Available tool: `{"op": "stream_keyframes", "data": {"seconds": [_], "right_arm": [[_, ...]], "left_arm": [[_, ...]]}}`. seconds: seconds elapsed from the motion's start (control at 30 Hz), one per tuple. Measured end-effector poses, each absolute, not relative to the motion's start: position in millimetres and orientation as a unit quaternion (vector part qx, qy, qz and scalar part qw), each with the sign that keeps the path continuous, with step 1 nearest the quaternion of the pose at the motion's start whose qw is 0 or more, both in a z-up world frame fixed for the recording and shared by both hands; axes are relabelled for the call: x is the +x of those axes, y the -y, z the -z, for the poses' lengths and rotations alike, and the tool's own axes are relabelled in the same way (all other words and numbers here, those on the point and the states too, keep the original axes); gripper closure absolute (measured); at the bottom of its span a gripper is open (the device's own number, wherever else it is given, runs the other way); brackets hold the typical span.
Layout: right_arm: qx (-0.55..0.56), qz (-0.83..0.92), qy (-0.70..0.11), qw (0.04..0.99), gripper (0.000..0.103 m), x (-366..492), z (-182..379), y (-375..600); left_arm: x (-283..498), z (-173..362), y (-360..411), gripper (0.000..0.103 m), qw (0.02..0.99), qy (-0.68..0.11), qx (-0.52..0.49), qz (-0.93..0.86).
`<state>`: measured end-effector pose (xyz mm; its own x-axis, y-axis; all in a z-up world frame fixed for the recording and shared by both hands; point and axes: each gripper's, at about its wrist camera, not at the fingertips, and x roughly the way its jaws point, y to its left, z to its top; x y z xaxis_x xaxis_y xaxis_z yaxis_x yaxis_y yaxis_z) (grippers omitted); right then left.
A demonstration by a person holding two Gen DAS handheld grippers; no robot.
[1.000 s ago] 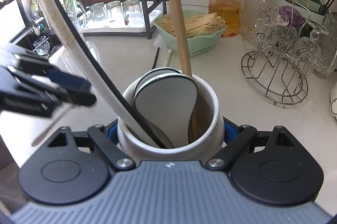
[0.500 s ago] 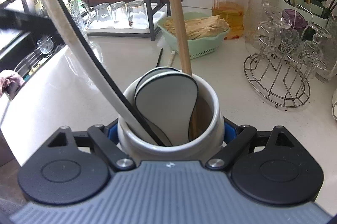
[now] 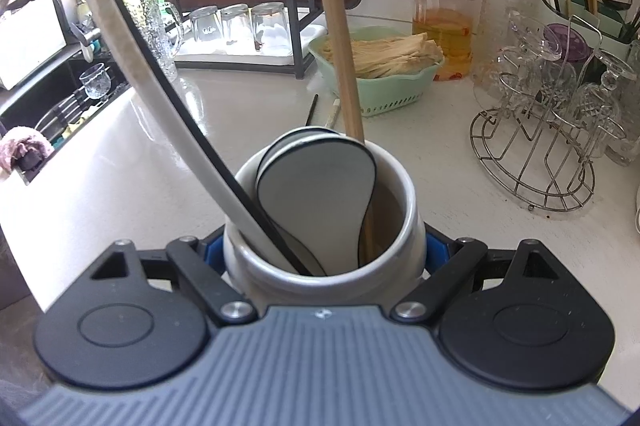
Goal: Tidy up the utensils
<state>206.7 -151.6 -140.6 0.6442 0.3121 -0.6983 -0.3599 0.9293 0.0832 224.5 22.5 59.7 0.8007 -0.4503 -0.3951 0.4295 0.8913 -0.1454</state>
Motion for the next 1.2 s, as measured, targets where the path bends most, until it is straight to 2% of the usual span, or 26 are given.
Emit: {"op": "stream_keyframes", "data": {"seconds": [0.3,0.63,1.2], "right_arm": [[-0.031,-0.187,-0.374,0.908,0.011,205.1,141.0,152.6],[-0.031,-0.192,-0.369,0.909,0.011,203.8,141.7,154.2],[-0.025,-0.2,-0.362,0.91,0.011,202.9,143.5,157.4]], "left_arm": [[259.0,-69.6,24.6,0.061,0.928,-0.208,-0.039,0.307],[278.1,-36.5,59.7,0.061,0.906,-0.239,-0.039,0.347],[280.3,2.8,68.1,0.061,0.887,-0.274,-0.071,0.365]]}}
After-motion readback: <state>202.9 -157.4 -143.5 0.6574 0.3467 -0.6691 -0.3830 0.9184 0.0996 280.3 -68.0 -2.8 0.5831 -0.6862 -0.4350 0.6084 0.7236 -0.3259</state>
